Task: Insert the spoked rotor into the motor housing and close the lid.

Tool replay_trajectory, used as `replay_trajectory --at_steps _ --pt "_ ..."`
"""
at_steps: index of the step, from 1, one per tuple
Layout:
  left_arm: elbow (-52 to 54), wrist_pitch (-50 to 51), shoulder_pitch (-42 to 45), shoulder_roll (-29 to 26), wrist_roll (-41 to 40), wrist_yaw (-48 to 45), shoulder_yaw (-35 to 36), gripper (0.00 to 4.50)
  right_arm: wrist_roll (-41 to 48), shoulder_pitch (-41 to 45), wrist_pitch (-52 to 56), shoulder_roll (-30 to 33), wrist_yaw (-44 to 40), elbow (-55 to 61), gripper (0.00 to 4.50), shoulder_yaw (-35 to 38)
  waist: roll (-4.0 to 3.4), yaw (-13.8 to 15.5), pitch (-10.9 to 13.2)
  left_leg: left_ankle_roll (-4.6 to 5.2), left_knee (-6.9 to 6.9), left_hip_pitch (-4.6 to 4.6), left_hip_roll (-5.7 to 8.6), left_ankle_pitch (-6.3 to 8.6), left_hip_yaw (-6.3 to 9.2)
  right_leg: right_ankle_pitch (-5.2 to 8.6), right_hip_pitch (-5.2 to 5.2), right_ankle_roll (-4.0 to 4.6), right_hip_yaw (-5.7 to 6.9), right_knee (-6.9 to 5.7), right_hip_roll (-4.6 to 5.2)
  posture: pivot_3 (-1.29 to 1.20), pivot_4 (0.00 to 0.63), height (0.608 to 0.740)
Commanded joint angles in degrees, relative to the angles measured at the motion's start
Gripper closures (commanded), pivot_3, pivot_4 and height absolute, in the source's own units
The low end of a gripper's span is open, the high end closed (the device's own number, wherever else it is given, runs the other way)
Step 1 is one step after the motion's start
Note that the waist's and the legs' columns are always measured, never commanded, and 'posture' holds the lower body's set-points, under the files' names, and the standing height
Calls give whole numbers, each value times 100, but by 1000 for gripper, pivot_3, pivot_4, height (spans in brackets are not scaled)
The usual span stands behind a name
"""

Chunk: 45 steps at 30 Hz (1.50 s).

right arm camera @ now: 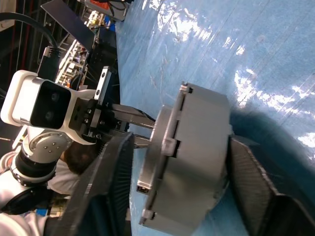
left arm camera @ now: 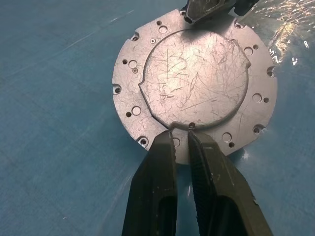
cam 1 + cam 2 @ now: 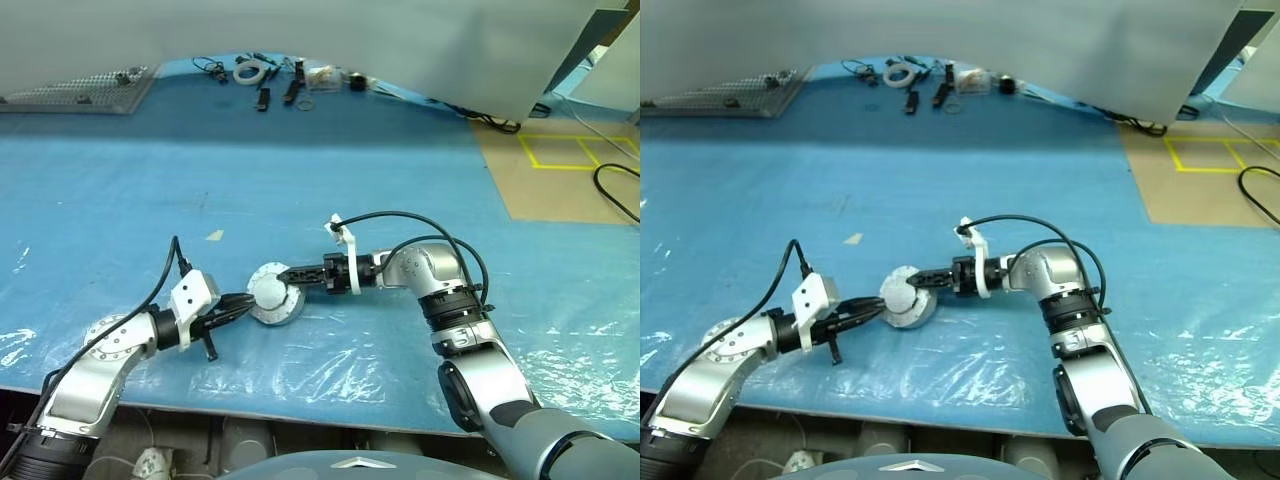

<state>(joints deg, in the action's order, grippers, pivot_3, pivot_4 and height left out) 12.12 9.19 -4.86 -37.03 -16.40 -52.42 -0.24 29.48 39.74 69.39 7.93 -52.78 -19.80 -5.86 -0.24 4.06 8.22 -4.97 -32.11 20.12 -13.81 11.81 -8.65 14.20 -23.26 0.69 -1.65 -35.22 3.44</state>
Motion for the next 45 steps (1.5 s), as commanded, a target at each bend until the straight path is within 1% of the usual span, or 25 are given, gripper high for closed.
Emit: replay_trajectory --at_steps 1,3,4,11,15,17,18,20,22,27,31,34,38,40,44,45 --pt "8 38 11 17 54 -4 -116 3976 208 37 -22 -137 -166 32 2843 -116 0 4 0 0 0 -1 1 0 0 0 2 0 0 0 1 0 150 740" --pt "5 38 10 15 57 -12 -112 3976 195 39 -68 -108 -181 10 3233 -128 -1 -9 0 0 0 -4 1 0 0 3 3 6 0 -1 1 0 150 740" --pt "10 42 9 15 57 -16 -111 3976 197 48 -79 -102 -180 -12 3328 -116 -1 -13 0 0 -1 -5 1 0 0 4 2 7 -1 -3 0 0 150 740" --pt "12 80 67 26 39 -34 -127 3976 210 71 -114 -73 -219 -17 3328 -110 -1 -11 0 0 -1 -6 0 0 0 4 1 7 -1 -7 -1 0 150 740" --pt "107 238 173 76 -187 -20 0 3976 222 91 -59 -67 -180 -36 3328 -61 -1 -7 0 0 -1 -6 0 0 0 4 1 7 0 -7 -1 0 150 740" --pt "252 377 262 95 -430 13 182 3976 188 103 -83 -47 -135 -89 3328 -23 -1 -6 0 0 -1 -5 0 0 0 4 1 7 0 -7 -1 0 150 740" --pt "406 541 321 118 -687 44 333 3976 171 110 -111 -39 -107 -127 3328 16 0 -8 1 0 -2 -5 0 0 0 4 1 8 0 -8 -1 0 150 740" --pt "821 1059 485 225 -1486 217 737 3976 146 136 -143 -34 -27 -253 3328 132 4 -12 5 0 -2 -1 0 0 0 4 -4 7 -1 -9 -2 0 150 740" --pt "1083 1402 591 258 -1945 363 1005 3976 144 160 -164 -37 41 -367 3328 252 16 -7 11 -1 -3 10 -5 -1 3 3 -11 6 0 -13 -5 0 150 740" --pt "1367 1783 556 151 -2387 586 1479 3976 387 356 35 -91 385 -838 3328 989 15 -36 12 -11 -2 10 -5 5 -1 -5 -16 -8 0 -6 -15 0 150 740" --pt "1319 2016 530 156 -2751 772 1859 3976 585 385 175 -76 564 -947 3328 1428 19 -6 15 -11 -2 28 -7 5 1 -6 -26 -11 3 0 -15 0 150 740" --pt "1216 2291 509 140 -3047 951 2125 3976 762 493 214 -130 822 -1070 3328 1924 20 3 15 -11 -3 34 -7 5 4 -7 -29 -12 4 -1 -16 0 150 740" --pt "1211 2416 438 96 -2983 1025 2088 3976 1009 717 134 -216 1219 -1196 3328 2569 20 2 16 -11 -8 51 -6 5 4 -8 -45 -13 6 -4 -16 0 150 740" --pt "1125 2309 490 158 -2826 1063 1995 3976 1138 830 132 -283 1370 -1145 3328 2806 20 4 16 -11 -13 78 -6 4 4 -9 -76 -14 7 -19 -20 0 150 740" --pt "919 2152 663 371 -2618 1167 1785 3976 1385 1124 58 -409 1708 -1121 3328 3261 20 1 16 -11 -15 90 -7 3 4 -9 -91 -14 8 -26 -27 0 150 740" --pt "819 2197 773 483 -2671 1295 1797 3798 1454 1208 31 -438 1779 -1093 3328 3349 20 3 16 -11 -15 91 -7 3 3 -9 -92 -15 8 -26 -27 0 150 740"
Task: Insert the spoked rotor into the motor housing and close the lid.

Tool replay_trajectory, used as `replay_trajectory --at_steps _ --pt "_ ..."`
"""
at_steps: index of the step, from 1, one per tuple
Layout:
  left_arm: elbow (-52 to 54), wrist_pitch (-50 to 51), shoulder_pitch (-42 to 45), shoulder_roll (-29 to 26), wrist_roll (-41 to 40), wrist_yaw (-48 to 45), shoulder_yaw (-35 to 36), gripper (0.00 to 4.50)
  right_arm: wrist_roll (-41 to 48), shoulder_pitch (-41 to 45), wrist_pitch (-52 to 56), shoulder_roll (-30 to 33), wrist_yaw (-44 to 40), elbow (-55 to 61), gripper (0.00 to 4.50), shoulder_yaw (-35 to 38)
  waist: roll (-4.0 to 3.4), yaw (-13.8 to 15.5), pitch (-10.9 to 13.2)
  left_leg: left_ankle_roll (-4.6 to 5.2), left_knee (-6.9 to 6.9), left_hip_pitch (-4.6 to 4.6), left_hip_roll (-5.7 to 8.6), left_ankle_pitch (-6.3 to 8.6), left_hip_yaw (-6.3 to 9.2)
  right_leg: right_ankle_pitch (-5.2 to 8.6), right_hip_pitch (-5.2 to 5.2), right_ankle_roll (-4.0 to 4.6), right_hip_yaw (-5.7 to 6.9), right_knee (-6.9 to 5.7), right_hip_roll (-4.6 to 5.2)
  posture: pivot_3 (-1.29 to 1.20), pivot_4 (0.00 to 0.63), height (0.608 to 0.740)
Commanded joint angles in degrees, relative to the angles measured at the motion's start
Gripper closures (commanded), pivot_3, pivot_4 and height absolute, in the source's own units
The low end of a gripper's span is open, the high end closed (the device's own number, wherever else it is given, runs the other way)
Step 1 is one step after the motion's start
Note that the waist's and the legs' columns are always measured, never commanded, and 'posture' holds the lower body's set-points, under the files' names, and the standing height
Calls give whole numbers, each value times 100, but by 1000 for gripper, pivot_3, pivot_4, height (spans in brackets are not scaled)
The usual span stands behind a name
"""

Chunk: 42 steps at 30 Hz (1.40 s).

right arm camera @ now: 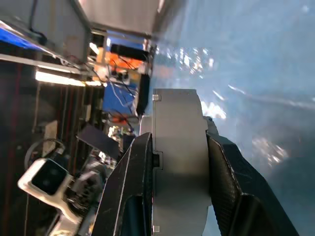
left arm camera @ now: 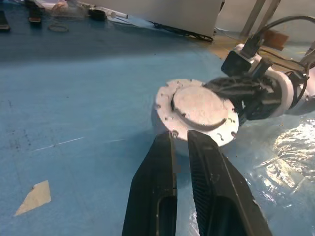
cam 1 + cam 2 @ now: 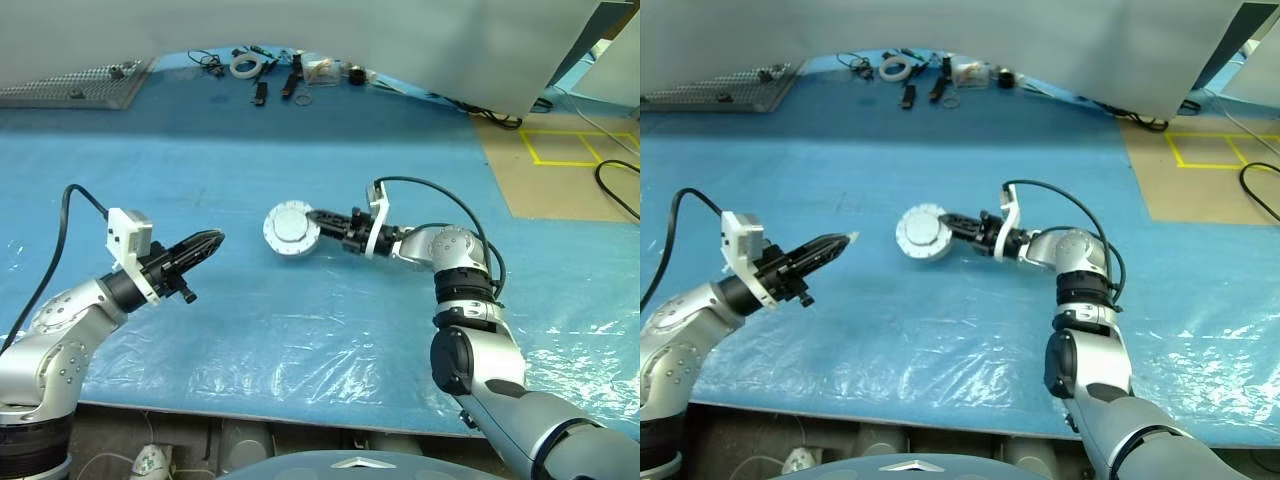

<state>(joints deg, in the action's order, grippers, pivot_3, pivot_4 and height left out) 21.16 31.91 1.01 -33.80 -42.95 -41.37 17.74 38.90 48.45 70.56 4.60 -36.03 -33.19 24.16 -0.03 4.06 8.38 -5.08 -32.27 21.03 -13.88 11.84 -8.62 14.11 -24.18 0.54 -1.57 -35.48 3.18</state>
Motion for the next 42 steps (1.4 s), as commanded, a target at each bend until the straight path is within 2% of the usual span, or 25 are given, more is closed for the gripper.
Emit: replay_trajectory --at_steps 1,5,12,14,18,26,42 --pt "-187 -62 275 245 -23 250 -21 3585 594 421 -106 -136 187 264 3328 437 0 5 0 0 -1 1 0 0 0 0 0 0 1 0 0 0 150 740" --pt "-478 -141 538 547 -2 337 -103 2368 839 599 -129 -212 366 327 3328 584 1 14 0 0 -9 5 0 0 2 0 -2 0 1 -9 1 0 150 740" --pt "-688 424 840 1036 -1078 373 133 49 1111 656 -136 -290 582 472 3328 618 2 30 1 0 -19 8 0 0 3 -1 -2 0 0 -18 1 0 150 740" --pt "-879 695 907 1168 -1571 559 314 49 1218 690 -116 -295 641 535 3328 657 3 36 2 0 -19 9 0 0 3 -1 -2 0 0 -18 1 0 150 740" --pt "-1041 1026 868 1312 -2032 634 343 49 1395 673 -58 -300 711 646 3328 640 5 48 3 0 -21 10 0 0 4 -1 -2 -1 1 -18 1 0 150 740" --pt "-1244 1017 1395 1902 -2541 1129 373 49 1756 633 122 -408 891 840 3328 605 11 97 6 0 -27 13 0 0 7 -3 -2 -3 1 -20 2 0 150 740" --pt "-2174 973 2196 2713 -2584 1148 148 49 1967 532 188 -621 1086 919 3328 467 22 143 13 0 -35 18 2 0 9 -7 -2 -12 0 -21 3 0 150 740"
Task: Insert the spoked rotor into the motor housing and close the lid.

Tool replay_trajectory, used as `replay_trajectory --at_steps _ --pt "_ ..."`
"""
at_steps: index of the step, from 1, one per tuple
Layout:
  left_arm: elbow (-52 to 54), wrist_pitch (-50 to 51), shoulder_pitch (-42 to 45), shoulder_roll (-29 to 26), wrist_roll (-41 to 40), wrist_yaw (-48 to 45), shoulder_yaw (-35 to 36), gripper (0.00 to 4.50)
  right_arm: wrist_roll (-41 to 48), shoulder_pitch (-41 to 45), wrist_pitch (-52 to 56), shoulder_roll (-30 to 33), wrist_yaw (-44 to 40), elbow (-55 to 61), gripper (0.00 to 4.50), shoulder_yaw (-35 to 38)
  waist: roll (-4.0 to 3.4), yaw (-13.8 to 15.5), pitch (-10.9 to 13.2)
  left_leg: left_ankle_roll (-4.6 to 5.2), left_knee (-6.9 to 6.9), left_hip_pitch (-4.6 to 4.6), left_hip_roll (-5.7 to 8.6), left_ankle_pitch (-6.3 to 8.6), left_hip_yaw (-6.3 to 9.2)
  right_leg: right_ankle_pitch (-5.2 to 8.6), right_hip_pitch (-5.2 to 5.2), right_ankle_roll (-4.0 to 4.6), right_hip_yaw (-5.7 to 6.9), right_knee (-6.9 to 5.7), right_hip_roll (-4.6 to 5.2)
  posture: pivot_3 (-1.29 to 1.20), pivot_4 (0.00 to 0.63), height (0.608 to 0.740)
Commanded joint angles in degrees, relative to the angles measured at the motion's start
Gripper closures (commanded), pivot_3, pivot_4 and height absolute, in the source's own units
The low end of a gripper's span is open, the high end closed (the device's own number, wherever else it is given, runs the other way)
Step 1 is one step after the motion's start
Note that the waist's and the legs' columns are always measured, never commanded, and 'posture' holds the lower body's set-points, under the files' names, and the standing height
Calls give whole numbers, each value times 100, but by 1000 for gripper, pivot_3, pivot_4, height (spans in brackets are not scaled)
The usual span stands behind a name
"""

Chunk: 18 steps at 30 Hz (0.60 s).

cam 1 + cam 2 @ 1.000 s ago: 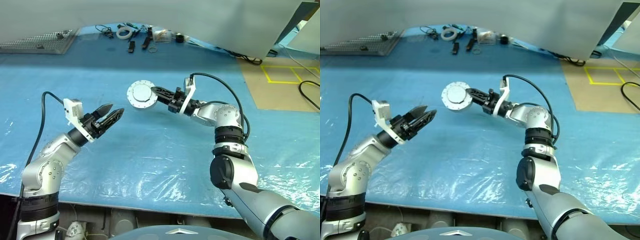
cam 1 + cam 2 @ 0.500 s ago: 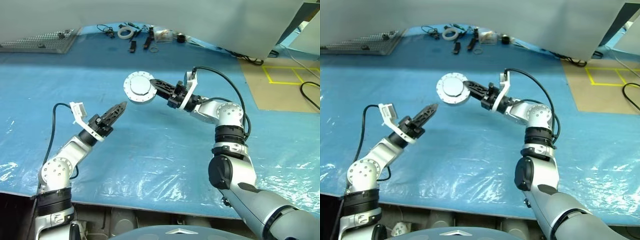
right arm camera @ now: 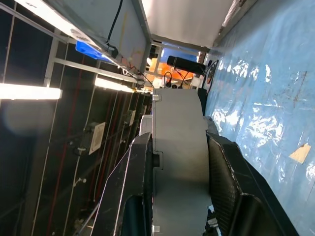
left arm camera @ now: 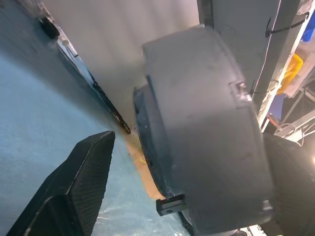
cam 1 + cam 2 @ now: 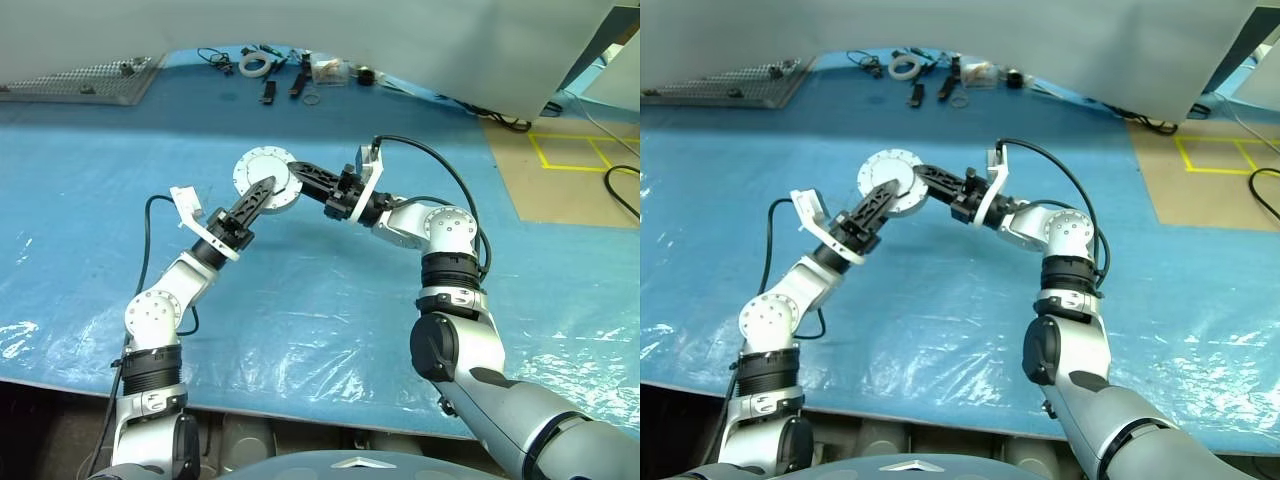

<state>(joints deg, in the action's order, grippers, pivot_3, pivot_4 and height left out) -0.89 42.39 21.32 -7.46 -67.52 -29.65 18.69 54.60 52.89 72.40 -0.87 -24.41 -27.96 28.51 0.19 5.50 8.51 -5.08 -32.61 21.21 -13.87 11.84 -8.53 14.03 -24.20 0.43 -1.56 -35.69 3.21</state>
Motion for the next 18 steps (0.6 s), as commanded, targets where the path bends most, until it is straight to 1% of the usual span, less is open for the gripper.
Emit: replay_trajectory --at_steps 1,4,11,12,14,17,18 --pt "14 -74 202 130 -176 4 79 49 400 79 5 -80 -67 406 3328 28 1 -1 1 0 -1 0 0 0 0 0 0 0 0 0 0 0 150 740" --pt "-82 -89 295 250 -329 180 234 49 413 49 7 -98 -24 441 3328 30 2 -2 1 0 -2 2 0 0 0 -1 0 -2 -1 0 0 0 150 740" --pt "-245 -108 349 331 -236 348 289 49 418 -12 -10 -119 42 492 3328 5 3 -2 2 0 -5 3 2 0 2 -4 0 -6 -1 0 0 0 150 740" --pt "-265 -124 359 326 -204 365 290 215 420 -18 -11 -121 50 496 3328 4 4 -1 2 0 -5 3 2 0 2 -4 0 -6 -1 0 0 0 150 740" --pt "-273 -111 359 309 -188 337 273 690 424 -25 -21 -121 64 486 3328 0 4 0 3 0 -7 4 2 0 3 -4 0 -7 -1 -1 1 0 150 740" --pt "-264 -69 351 280 -136 364 226 1657 444 -49 -20 -129 90 506 3328 -24 7 -1 4 0 -9 4 5 0 3 -5 0 -8 -3 -2 2 0 150 740" --pt "-269 -77 359 282 -131 381 218 1737 453 -59 -20 -131 97 515 3328 -34 11 -3 7 0 -9 4 5 0 3 -6 0 -9 -3 -2 2 0 150 740"
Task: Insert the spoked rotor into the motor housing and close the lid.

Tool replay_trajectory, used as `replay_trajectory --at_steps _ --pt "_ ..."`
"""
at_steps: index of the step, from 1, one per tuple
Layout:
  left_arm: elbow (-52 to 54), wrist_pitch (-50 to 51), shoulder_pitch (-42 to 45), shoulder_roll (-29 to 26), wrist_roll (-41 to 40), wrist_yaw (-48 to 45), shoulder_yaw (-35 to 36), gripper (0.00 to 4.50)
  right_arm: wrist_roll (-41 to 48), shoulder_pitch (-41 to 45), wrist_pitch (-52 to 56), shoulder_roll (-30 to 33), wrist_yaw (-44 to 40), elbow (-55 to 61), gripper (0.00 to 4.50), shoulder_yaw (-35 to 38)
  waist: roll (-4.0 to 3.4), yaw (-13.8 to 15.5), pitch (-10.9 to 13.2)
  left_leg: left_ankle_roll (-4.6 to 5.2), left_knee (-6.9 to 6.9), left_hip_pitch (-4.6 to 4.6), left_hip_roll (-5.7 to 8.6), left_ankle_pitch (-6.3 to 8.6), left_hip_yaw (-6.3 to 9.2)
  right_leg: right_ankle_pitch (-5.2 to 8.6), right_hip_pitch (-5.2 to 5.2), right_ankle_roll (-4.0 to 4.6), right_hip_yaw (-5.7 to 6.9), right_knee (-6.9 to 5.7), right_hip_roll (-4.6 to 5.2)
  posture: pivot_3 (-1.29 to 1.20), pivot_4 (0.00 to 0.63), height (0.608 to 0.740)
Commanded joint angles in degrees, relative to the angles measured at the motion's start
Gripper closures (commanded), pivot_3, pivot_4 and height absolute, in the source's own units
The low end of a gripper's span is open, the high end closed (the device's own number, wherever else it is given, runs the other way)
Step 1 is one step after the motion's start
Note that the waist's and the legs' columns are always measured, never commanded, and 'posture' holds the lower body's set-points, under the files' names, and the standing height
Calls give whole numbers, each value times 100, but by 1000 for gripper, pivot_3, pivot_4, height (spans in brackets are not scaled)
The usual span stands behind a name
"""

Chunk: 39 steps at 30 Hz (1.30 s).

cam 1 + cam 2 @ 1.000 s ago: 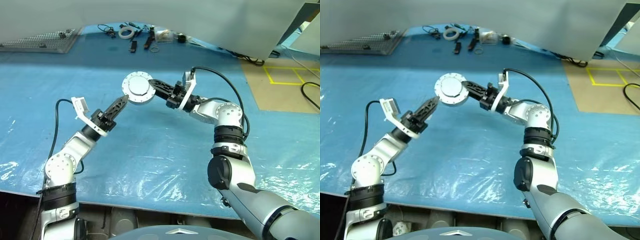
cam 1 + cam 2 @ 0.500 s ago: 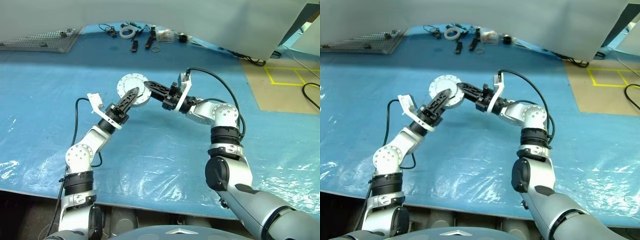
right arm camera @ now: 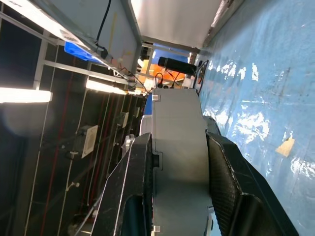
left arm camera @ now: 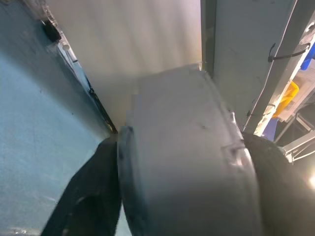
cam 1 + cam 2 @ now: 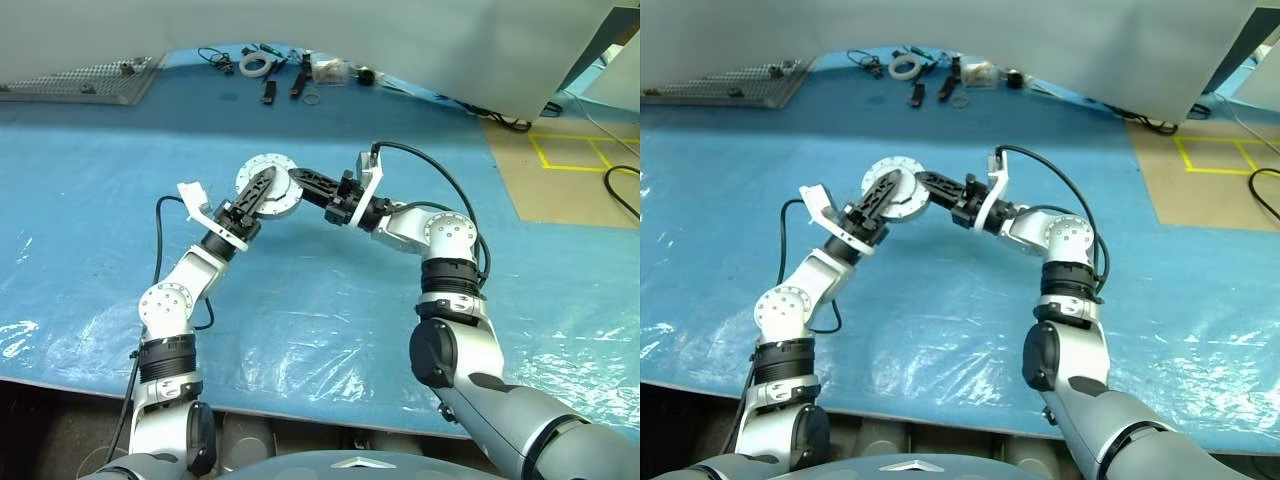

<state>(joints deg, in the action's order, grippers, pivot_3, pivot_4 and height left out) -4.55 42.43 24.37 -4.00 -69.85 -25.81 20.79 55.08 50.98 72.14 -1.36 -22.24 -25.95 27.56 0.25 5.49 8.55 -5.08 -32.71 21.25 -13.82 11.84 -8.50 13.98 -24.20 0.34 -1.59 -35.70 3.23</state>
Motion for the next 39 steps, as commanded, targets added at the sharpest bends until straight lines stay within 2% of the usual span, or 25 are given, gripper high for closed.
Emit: replay_trajectory --at_steps 1,8,21,24,28,39 --pt "96 -103 61 -65 118 -14 -4 1737 411 126 5 -83 -118 315 3328 52 4 -4 3 0 0 0 0 0 1 0 0 0 0 0 0 0 150 740" --pt "70 -86 66 -92 186 -19 -86 1737 418 93 11 -89 -108 329 3328 17 7 -1 4 0 0 1 0 0 1 0 0 0 0 0 1 0 150 740" --pt "124 -133 27 -102 265 32 -133 1745 104 -138 -465 15 -445 730 3328 -585 9 -2 6 0 -3 0 1 0 1 -1 0 -2 0 -2 2 0 150 740" --pt "92 -166 58 -103 300 23 -118 1747 111 -154 -601 -41 -389 641 2348 -544 10 1 6 1 -5 1 1 -1 1 -1 0 -2 0 -3 2 0 150 740" --pt "-15 -241 136 -106 397 67 -77 1747 319 -4 -241 -42 -197 250 1012 -353 10 -1 6 1 -6 1 2 -1 1 -2 1 -3 0 -4 3 0 150 740" --pt "171 -382 311 -114 300 233 141 1747 218 56 -271 26 -72 22 1012 -245 10 -3 6 1 -7 2 2 -1 3 -2 1 -3 0 -4 3 0 150 740"
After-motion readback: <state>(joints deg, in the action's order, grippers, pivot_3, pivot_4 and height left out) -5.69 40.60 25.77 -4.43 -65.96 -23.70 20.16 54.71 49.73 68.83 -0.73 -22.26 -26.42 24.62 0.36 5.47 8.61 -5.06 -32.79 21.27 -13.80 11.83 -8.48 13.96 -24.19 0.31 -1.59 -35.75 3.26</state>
